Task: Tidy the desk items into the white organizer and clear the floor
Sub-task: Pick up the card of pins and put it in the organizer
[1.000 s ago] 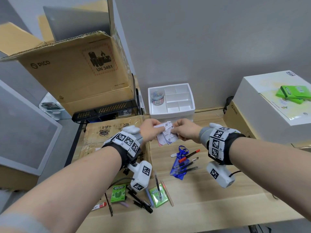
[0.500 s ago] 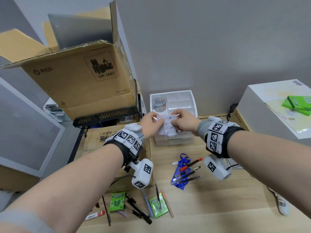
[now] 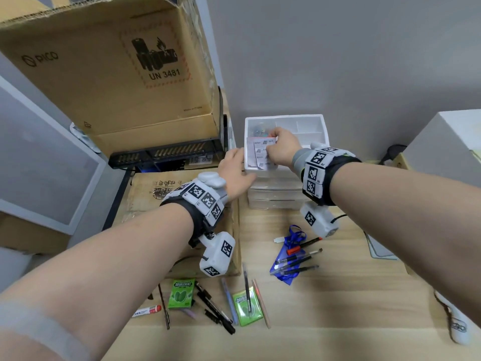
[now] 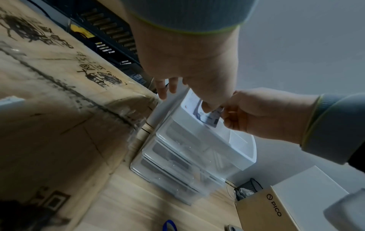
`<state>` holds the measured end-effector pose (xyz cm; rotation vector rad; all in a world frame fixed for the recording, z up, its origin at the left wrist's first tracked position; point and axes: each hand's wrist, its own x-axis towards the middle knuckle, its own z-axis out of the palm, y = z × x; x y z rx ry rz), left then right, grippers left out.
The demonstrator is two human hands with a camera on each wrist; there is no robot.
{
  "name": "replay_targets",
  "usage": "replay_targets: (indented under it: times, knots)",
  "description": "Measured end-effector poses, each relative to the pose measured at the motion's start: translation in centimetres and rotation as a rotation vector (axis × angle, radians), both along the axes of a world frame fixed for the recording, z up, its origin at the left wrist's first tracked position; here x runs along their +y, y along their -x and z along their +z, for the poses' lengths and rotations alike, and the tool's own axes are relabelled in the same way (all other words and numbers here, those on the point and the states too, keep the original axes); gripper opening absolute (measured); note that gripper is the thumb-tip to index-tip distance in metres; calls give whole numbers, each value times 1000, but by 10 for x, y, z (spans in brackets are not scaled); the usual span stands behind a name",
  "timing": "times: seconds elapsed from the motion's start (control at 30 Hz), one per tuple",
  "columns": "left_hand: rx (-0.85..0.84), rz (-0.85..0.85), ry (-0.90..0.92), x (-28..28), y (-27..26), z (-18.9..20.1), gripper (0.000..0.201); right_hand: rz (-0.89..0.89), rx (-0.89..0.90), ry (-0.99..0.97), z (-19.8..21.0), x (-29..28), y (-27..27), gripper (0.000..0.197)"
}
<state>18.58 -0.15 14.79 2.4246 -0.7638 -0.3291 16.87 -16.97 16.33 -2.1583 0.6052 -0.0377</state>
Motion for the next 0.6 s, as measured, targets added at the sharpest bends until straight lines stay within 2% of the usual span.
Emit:
replay_targets:
  times: [0.13, 0.23, 0.33, 0.47, 0.6]
  knots:
    - [15, -45, -50, -3, 0, 0, 57, 30, 40, 137, -15, 0, -4, 38]
    - [19, -58, -115, -5, 0, -4, 69, 95, -2, 297, -22, -1, -5, 33]
    - [-12, -55, -148, -6, -1, -11, 62, 102, -23, 406, -28, -6, -5, 30]
    - [-84, -60, -161, -5, -3, -16, 50, 88, -65, 412, -26, -10, -9, 30]
    - [-205, -80, -145, -7, -4, -16, 60, 167, -35, 394, -24, -12, -20, 29]
